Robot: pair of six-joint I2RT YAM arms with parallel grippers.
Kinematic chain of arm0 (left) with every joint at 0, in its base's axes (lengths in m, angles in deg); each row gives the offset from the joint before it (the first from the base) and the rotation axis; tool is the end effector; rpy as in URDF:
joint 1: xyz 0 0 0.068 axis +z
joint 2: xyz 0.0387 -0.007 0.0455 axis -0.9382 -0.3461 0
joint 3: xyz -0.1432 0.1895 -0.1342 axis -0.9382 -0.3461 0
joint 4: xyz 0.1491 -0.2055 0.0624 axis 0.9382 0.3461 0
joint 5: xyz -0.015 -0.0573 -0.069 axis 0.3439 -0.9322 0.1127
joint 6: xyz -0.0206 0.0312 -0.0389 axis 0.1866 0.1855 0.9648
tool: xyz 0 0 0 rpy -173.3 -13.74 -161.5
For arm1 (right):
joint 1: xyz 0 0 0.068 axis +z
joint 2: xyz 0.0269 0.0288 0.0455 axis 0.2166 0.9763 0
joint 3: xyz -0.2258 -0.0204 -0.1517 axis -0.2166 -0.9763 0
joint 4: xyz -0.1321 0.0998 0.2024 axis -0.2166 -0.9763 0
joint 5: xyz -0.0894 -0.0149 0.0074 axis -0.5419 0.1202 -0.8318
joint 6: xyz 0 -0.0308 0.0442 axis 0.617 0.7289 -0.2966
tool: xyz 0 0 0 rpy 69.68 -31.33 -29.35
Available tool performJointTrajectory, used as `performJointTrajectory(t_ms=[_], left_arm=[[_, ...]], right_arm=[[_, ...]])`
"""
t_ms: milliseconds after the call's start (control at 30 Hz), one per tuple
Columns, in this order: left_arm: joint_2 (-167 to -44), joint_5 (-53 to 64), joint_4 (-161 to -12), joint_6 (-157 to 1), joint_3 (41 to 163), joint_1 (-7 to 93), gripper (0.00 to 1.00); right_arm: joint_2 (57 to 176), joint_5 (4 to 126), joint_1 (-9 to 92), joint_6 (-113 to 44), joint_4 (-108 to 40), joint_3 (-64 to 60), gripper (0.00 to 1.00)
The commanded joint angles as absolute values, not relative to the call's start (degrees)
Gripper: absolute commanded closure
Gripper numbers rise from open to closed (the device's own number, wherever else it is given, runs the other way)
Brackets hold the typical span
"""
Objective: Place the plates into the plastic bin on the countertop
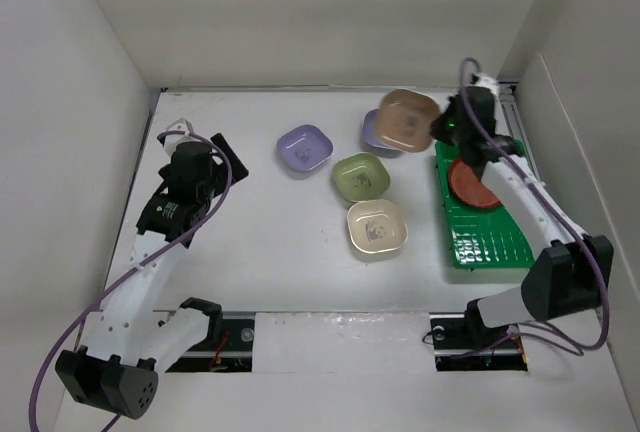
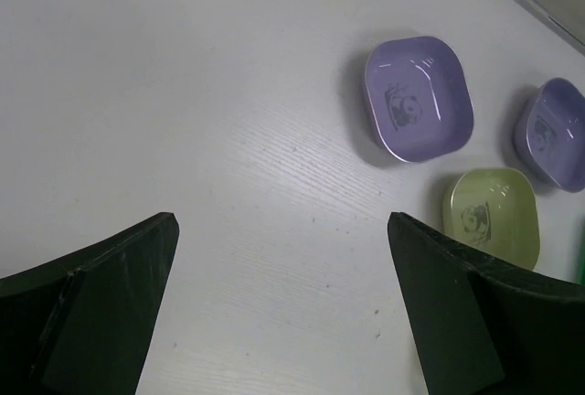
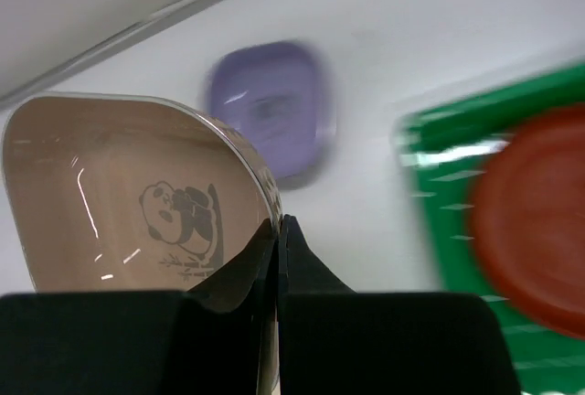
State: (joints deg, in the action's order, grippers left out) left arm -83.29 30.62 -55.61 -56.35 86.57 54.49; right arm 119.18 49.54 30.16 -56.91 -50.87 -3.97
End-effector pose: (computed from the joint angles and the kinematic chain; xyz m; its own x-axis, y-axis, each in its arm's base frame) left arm 0.1945 -0.0424 0.3548 -0.3349 -0.4564 -0.8244 -0.2229 0.8884 -0.4013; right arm 0.3268 0.0987 0.3407 -0.4750 0.3576 -0.8041 0.0598 0.9247 0.3759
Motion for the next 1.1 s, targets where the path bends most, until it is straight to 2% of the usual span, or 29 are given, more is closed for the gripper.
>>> performJointTrajectory(t_ms=[0,33,167,467,667,733,767,800,833,967,1000,1067], left_arm=[[-83.28,29.31,-58.35,-58.47,86.31,54.72,0.0],[-83.28,29.31,-58.35,-58.47,85.7,54.72,0.0],[-83.28,28.0,-58.87,-59.08,85.17,54.72,0.0],[-84.33,26.42,-59.4,-59.61,84.64,54.72,0.0],[-84.33,25.88,-59.4,-60.14,84.64,54.72,0.0],[-84.33,25.88,-59.4,-60.14,84.64,54.72,0.0],[-84.33,25.88,-59.4,-60.66,84.64,54.72,0.0],[-84.33,25.88,-59.4,-60.66,84.64,54.72,0.0],[-84.33,25.88,-59.4,-60.66,84.64,54.72,0.0],[-83.8,25.88,-59.4,-60.66,84.64,54.72,0.0],[-83.8,25.88,-59.4,-60.66,84.12,54.72,0.0],[-83.8,25.88,-59.4,-60.66,84.11,54.72,0.0]], right_arm=[[114.81,47.85,20.8,-55.71,-53.18,-11.35,1.0],[114.1,49.25,14.07,-55.71,-51.34,-14.24,1.0],[114.09,55.94,1.21,-55.71,-48.62,-17.51,1.0],[116.46,54.34,-9.45,-60.9,-45.71,-23.93,1.0],[120.06,53.83,-10.08,-60.9,-43.77,-24.55,1.0],[120.07,52.61,-10.08,-61.6,-43.77,-24.55,0.92],[118.59,52.6,-10.08,-61.6,-43.77,-25.07,0.87],[118.05,53.56,-10.08,-61.6,-43.77,-25.08,0.77],[117.27,55.14,-10.08,-61.08,-43.77,-25.08,0.4],[112.09,54.11,-4.31,-60.46,-45.6,-25.08,0.2],[110.25,52.79,-2.54,-60.46,-46.48,-25.08,0.18],[103.75,48.76,1.76,-59.23,-48.16,-24.55,0.02]])
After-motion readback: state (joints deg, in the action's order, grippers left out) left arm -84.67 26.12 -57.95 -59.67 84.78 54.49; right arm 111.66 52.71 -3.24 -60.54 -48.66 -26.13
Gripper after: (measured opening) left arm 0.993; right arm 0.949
